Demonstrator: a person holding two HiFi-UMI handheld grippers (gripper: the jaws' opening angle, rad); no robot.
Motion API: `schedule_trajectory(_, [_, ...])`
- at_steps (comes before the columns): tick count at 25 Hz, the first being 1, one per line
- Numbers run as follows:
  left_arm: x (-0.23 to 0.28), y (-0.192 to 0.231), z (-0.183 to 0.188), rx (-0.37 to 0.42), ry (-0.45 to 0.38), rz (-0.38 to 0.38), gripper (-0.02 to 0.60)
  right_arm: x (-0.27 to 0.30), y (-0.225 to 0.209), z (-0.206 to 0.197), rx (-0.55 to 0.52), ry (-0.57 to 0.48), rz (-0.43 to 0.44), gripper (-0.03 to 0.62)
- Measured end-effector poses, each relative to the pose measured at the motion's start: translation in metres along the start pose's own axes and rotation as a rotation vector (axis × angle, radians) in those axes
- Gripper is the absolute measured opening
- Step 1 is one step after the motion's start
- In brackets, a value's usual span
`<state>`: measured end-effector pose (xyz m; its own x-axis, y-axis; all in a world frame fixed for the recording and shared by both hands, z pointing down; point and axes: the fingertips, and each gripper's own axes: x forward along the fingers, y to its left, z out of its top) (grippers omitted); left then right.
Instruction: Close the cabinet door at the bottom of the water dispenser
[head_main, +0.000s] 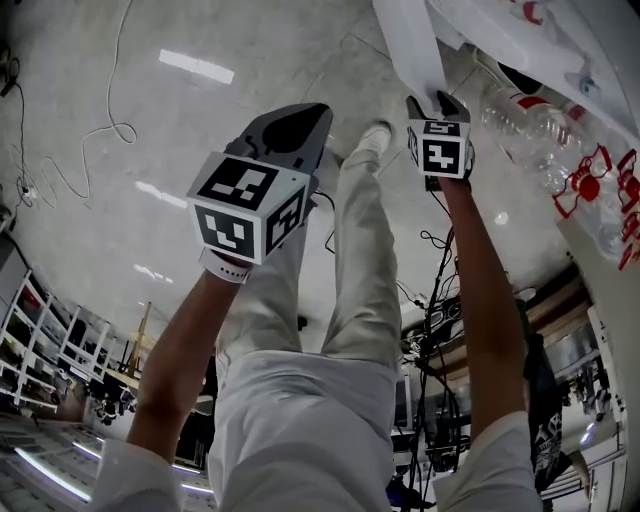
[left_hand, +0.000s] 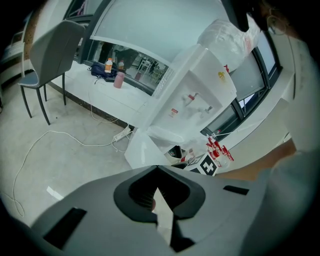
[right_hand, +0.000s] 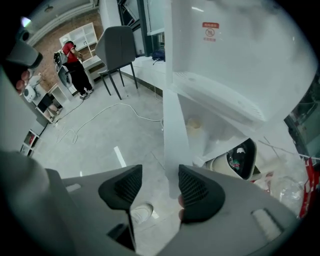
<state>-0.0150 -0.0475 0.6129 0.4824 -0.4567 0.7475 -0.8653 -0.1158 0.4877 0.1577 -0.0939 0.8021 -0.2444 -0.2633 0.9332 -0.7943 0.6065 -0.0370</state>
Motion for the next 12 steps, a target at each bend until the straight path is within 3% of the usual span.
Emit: schedule_trajectory(12, [0.011, -0.026, -0.001, 0.012, 0.005, -0.008, 0.002, 0.0, -0.065, 0.009, 0.08, -0.019, -0.066, 0.239])
